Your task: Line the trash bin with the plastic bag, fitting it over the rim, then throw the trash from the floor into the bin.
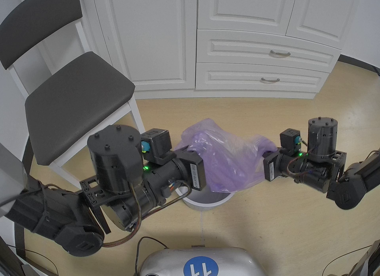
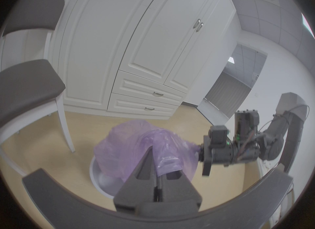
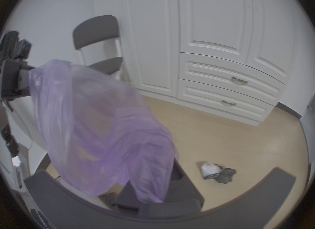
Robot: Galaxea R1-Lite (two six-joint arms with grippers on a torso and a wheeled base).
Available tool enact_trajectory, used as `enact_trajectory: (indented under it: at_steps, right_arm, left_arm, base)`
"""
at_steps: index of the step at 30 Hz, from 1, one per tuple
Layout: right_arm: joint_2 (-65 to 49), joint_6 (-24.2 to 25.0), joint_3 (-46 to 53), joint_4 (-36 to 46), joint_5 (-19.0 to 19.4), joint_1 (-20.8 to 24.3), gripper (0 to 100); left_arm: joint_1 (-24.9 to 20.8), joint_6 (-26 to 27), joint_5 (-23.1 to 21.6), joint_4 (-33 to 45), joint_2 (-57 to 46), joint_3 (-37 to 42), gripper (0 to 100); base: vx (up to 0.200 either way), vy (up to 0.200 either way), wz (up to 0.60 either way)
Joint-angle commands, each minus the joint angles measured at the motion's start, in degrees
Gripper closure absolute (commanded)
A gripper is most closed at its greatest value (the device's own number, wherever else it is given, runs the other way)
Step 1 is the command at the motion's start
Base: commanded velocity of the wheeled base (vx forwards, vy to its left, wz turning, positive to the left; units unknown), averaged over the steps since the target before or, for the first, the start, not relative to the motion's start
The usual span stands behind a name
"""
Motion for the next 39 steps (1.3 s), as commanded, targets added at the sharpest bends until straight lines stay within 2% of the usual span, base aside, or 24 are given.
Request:
enact_trajectory:
  at_steps: [1,3,7,17,23,26,31,36,37,39]
  right_arm:
    - [-1.7,1.08,4.15,-1.67,1.64,5.99,100]
    - [-1.35,2.14,4.51,-1.58,1.55,7.75,100]
    - [-0.47,2.75,4.07,-1.67,1.11,8.54,100]
    - [0.58,2.84,4.07,-1.85,1.55,6.6,100]
    - [4.19,3.1,3.01,-2.02,1.64,5.28,100]
    - [5.86,5.56,2.04,-1.58,2.34,5.28,100]
    - [8.58,6.71,0.73,-1.85,3.48,5.2,100]
    - [11.22,16.11,-3.05,-2.55,4.27,7.22,100]
    - [11.22,16.11,-3.05,-2.55,4.27,7.22,100]
    - [11.83,21.47,-4.46,-2.64,6.91,8.19,100]
  left_arm:
    - [-3.3,-2.96,2.15,-1.56,1.12,0.5,100]
    - [-3.04,-4.81,2.15,-1.65,1.38,0.94,100]
    - [-2.6,-5.51,2.23,-1.56,2.44,0.23,100]
    - [0.04,-7.79,1.79,-1.65,6.21,-1.17,100]
    - [1.0,-12.19,1.53,-1.56,10.17,-3.81,100]
    - [1.09,-12.54,1.53,-1.65,11.58,-4.25,100]
    - [1.44,-12.72,0.39,-1.65,11.75,-4.16,100]
    - [3.11,-12.72,0.12,-1.65,11.58,-4.07,100]
    - [3.11,-12.72,0.12,-1.65,11.58,-4.07,100]
    - [3.64,-12.63,0.04,-1.56,9.99,-3.72,100]
  base:
    - [0.0,0.0,0.0]
    - [0.0,0.0,0.0]
    - [0.0,0.0,0.0]
    - [0.0,0.0,0.0]
    - [0.0,0.0,0.0]
    - [0.0,0.0,0.0]
    - [0.0,0.0,0.0]
    - [0.0,0.0,0.0]
    - [0.0,0.0,0.0]
    - [0.0,0.0,0.0]
